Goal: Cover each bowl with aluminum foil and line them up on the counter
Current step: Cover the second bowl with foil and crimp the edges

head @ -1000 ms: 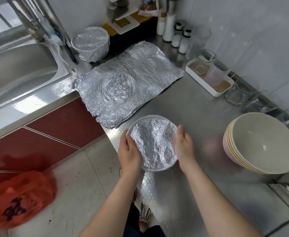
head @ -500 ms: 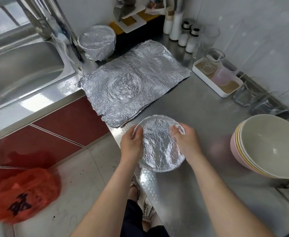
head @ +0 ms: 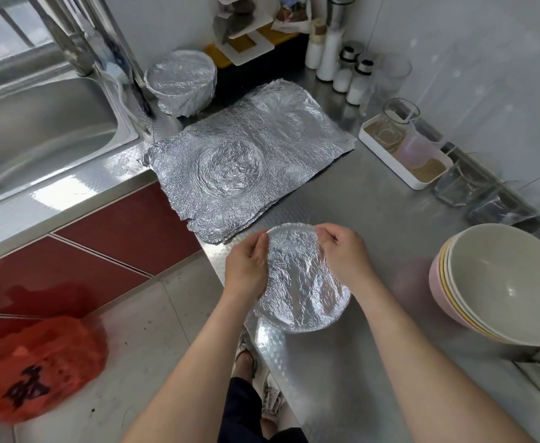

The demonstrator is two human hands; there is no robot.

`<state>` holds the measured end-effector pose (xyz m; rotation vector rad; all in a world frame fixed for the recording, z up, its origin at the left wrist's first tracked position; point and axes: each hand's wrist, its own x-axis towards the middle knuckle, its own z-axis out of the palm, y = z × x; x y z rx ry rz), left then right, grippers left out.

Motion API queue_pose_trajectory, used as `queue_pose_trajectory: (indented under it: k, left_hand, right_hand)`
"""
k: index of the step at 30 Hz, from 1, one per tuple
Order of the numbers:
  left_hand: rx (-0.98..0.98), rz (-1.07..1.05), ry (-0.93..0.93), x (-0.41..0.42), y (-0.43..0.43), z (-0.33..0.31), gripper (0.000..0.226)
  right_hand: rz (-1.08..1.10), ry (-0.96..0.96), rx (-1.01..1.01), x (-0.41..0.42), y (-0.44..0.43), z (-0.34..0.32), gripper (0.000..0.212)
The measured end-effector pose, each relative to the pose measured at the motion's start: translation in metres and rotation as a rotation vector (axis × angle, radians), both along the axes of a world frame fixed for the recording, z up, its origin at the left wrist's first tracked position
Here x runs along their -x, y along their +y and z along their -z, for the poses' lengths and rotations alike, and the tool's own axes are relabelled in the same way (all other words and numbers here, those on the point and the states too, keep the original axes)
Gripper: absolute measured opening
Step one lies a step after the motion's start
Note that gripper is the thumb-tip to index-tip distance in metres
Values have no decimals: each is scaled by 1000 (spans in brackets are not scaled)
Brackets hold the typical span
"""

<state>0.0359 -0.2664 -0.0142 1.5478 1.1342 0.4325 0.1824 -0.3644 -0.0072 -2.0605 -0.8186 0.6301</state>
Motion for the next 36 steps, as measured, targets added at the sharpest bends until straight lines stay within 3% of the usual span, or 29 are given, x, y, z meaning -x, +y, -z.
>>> queue_pose_trajectory:
  k: [5,11,17,20,23,26,31,34,36]
  left_hand:
    - [-102,120,96,-2,15,-16,30]
    - [-250,423,204,-24,28,-27,33]
    - [-295,335,218,-13,20,-17,28]
    - [-214,360,177,-13,20,-27,37]
    - [-166,474,156,-18,26,-31,38]
    - [-253,544,211,-13,28,-30,30]
    - [-324,286,269,9,12,-20,22]
    - [-263,123,316,23,-8,-30,24]
    - [-198,134,395,32,-17,-37,25]
  right_hand:
    - [-33,12,17,-2,-1,-1,26]
    - [-81,-38,30,-4,3,-4,25]
    - [-204,-36,74,-8,11,-12,24]
    - [-189,25,52,-12,10,-16,25]
    - [-116,56,45,-20,-1,-20,33]
    - [84,188,-41,-18,-26,-14,34]
    - [508,569,-224,11,-66,2,30]
    - [606,606,-282,33,-73,7,30]
    - [614,662,-290,45,-73,12,43]
